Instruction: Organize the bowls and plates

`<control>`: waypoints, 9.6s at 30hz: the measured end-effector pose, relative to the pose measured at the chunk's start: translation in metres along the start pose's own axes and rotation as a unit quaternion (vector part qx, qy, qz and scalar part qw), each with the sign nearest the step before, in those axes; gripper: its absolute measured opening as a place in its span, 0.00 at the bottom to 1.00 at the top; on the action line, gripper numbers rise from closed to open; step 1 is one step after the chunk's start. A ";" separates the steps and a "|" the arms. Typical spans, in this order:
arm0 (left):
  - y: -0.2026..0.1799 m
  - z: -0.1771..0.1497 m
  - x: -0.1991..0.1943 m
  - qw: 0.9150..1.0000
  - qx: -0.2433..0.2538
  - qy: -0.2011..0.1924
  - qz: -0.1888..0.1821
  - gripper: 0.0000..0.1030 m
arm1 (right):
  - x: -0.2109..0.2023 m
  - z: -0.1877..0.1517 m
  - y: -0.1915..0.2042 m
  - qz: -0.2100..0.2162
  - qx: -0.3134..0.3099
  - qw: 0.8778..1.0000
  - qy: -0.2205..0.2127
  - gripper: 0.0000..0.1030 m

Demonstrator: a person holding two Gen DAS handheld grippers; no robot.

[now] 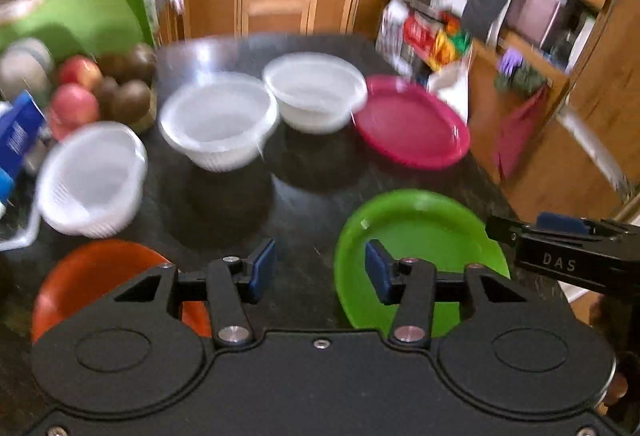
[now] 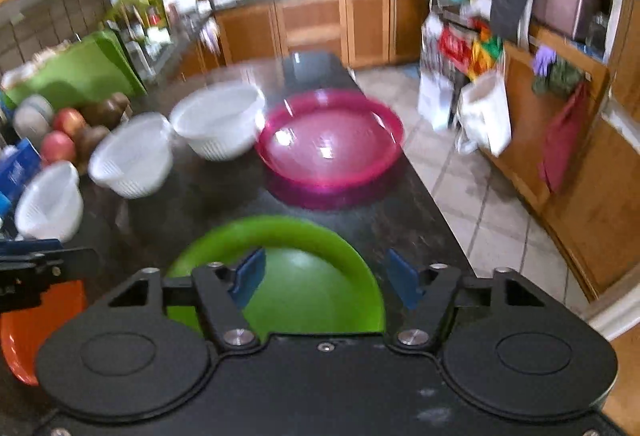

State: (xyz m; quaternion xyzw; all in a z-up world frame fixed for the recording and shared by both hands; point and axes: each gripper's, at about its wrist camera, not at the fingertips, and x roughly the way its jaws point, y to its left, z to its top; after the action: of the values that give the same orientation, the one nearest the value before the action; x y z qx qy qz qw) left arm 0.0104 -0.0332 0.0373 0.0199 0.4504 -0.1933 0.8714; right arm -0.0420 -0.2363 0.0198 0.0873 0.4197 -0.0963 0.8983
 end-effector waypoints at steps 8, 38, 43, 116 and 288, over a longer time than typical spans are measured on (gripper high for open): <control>-0.025 -0.007 0.035 0.996 -0.025 0.073 0.034 0.47 | 0.046 -0.008 -0.035 0.004 0.014 0.997 0.073 0.46; -0.027 -0.017 0.065 0.990 -0.058 0.119 0.046 0.28 | 0.074 -0.008 -0.042 0.032 -0.004 0.994 0.104 0.25; -0.028 -0.020 0.068 0.990 -0.060 0.123 0.040 0.28 | 0.071 -0.010 -0.039 0.033 -0.007 0.994 0.104 0.20; 0.175 -0.081 -0.045 0.981 -0.152 0.047 0.109 0.21 | 0.020 -0.027 0.205 0.127 -0.140 0.979 0.077 0.15; -0.022 0.045 0.105 0.994 -0.006 0.110 0.012 0.20 | 0.114 0.061 -0.034 0.032 -0.098 0.991 0.089 0.16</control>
State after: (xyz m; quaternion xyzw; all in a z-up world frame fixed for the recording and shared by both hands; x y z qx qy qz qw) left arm 0.0921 -0.0965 -0.0163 0.0409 0.5448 -0.1766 0.8188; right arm 0.0660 -0.2949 -0.0323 0.0203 0.5024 -0.0180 0.8642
